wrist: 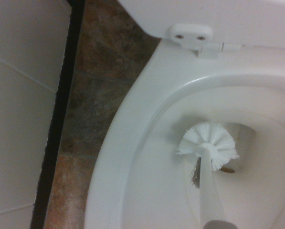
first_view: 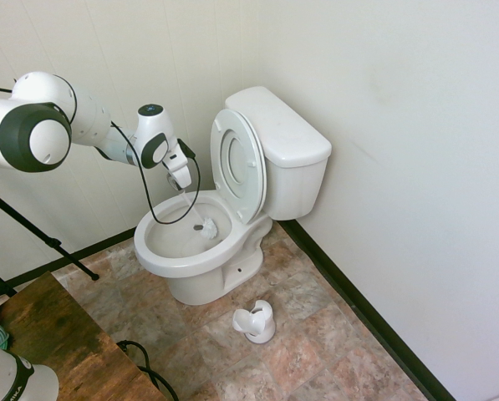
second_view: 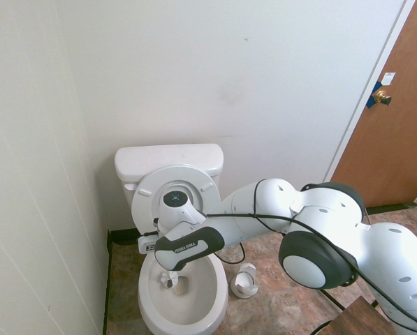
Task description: Clean the toilet
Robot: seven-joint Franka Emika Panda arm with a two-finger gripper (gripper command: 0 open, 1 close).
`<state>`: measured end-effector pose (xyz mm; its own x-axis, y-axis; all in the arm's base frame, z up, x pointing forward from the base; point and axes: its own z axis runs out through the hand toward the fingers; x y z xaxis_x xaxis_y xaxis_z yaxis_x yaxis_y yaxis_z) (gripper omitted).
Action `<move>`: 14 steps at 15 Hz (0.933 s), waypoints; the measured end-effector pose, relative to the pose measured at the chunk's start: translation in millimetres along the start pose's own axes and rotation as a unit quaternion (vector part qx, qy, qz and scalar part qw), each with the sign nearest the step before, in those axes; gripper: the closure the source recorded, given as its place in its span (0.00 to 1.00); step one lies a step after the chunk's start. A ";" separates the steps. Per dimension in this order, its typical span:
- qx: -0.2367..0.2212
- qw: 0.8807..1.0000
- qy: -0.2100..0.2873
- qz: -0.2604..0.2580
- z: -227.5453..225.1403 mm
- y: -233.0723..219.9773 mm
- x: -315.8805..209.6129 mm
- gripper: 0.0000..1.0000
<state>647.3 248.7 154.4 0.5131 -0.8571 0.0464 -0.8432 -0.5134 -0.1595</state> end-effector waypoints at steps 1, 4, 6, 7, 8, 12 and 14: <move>-0.001 1.000 0.001 -0.002 -1.1 0.0 -5.2 1.00; 0.010 1.000 0.004 -0.001 -25.2 -1.4 -4.2 1.00; 0.020 1.000 0.012 0.000 -59.1 3.2 -0.2 1.00; 0.024 1.000 0.017 0.004 -80.0 10.1 2.3 1.00; 0.028 0.999 0.023 0.008 -100.1 18.0 5.4 1.00; 0.041 0.997 0.046 0.051 -172.4 67.6 34.4 1.00; 0.045 0.994 0.054 0.082 -201.3 107.3 67.5 1.00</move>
<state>559.2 127.1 338.9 0.3446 -0.9313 0.1181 -0.8942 -0.3640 -0.2606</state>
